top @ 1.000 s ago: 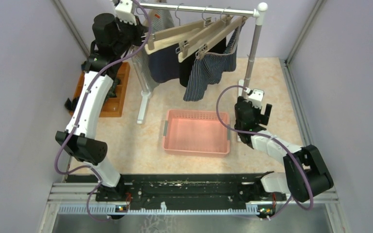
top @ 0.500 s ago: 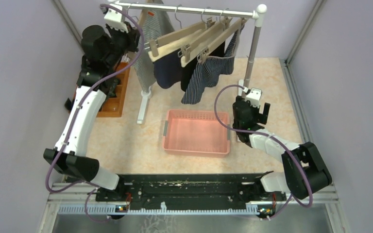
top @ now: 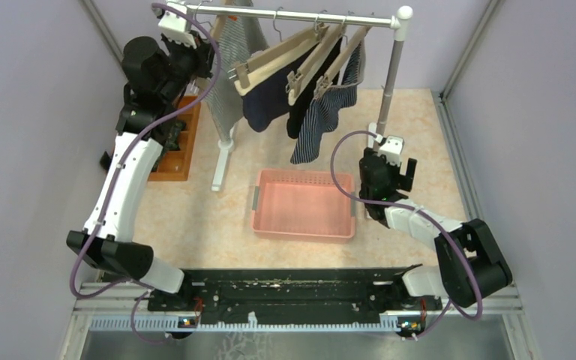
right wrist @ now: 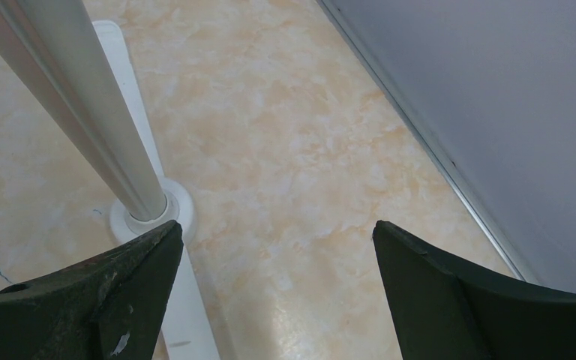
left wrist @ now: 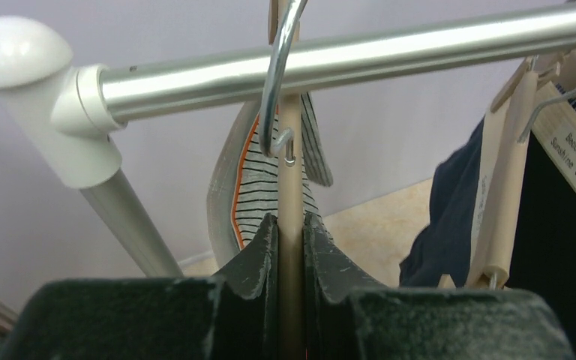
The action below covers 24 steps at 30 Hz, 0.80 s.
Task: Remove the underwear clipped to the hanger
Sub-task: Pick up the hanger from the clothesline.
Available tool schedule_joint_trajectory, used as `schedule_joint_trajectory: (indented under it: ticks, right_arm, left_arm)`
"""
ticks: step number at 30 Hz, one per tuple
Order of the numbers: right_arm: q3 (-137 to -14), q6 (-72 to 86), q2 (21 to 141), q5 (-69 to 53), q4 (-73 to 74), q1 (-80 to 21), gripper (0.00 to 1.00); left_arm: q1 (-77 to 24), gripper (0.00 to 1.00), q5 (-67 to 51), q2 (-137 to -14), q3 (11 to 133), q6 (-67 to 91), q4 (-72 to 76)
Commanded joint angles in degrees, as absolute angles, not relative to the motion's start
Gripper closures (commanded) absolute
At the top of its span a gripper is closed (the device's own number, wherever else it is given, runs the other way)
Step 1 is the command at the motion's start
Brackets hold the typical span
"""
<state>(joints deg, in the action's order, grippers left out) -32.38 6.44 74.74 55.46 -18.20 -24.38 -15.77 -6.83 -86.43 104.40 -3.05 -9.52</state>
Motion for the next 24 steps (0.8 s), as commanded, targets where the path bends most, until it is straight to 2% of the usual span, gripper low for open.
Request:
schedule_joint_trajectory:
  ticks: [1,10,14,20,24]
  right_arm:
    - [-35.1,6.1,75.5,55.2,-20.2,-25.2,0.01]
    - [-35.1,6.2,75.0,54.7,-19.9,-25.4,0.01]
    - [-35.8,6.1,73.9,52.7,-18.5,-25.8,0.01]
    - [-37.4,6.8,69.1,44.3,-13.8,-25.8,0.01]
    - [-39.6,7.4,66.9,38.0,-9.3,-25.8,0.01]
  left_arm:
    - [-16.1,1.0,-4.0,-81.1,102.6,-4.6,-12.5]
    - [-17.8,1.0,2.8,-72.0,94.5,-4.1,-21.5]
    - [-17.8,1.0,-0.1,-67.7,86.4,-1.8,-23.0]
    - [-17.8,1.0,5.1,-57.4,76.8,-2.0,-27.1]
    - [-17.8,1.0,2.3,-51.7,73.0,-4.4,-28.5]
